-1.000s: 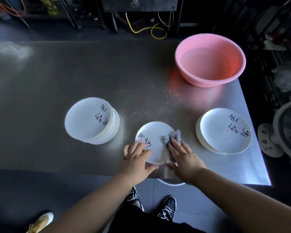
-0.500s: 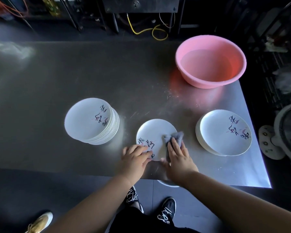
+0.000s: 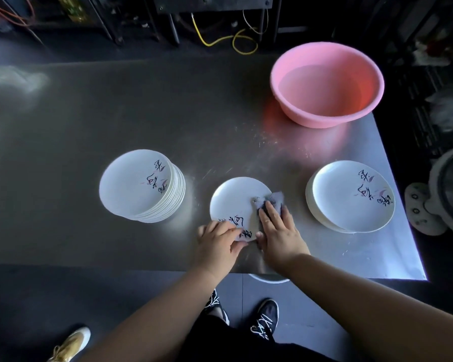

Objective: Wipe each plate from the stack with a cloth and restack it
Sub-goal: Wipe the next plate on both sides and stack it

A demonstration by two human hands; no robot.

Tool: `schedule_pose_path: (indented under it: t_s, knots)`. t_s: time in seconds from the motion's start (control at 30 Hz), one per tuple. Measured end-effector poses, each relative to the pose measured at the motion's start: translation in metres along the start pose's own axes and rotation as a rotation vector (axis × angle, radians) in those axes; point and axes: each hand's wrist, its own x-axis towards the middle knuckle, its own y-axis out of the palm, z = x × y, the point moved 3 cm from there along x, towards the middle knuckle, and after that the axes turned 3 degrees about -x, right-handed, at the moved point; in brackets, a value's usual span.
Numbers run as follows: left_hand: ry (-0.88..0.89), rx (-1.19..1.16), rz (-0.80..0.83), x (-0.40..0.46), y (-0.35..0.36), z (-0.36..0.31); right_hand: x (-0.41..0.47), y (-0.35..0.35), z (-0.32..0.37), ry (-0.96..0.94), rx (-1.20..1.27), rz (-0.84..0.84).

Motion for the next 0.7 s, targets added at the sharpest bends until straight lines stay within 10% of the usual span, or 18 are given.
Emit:
schedule_pose_path:
  t_s: [0.43, 0.7]
  knots:
    - [-0.097, -0.065, 0.004, 0.008, -0.004, 0.000, -0.018, -0.014, -0.006, -0.170, 0.149, -0.322]
    - [-0.536, -0.089, 0.174, 0.032, -0.050, 0.033, 0.034, -0.088, -0.020, 0.330, -0.038, 0.106]
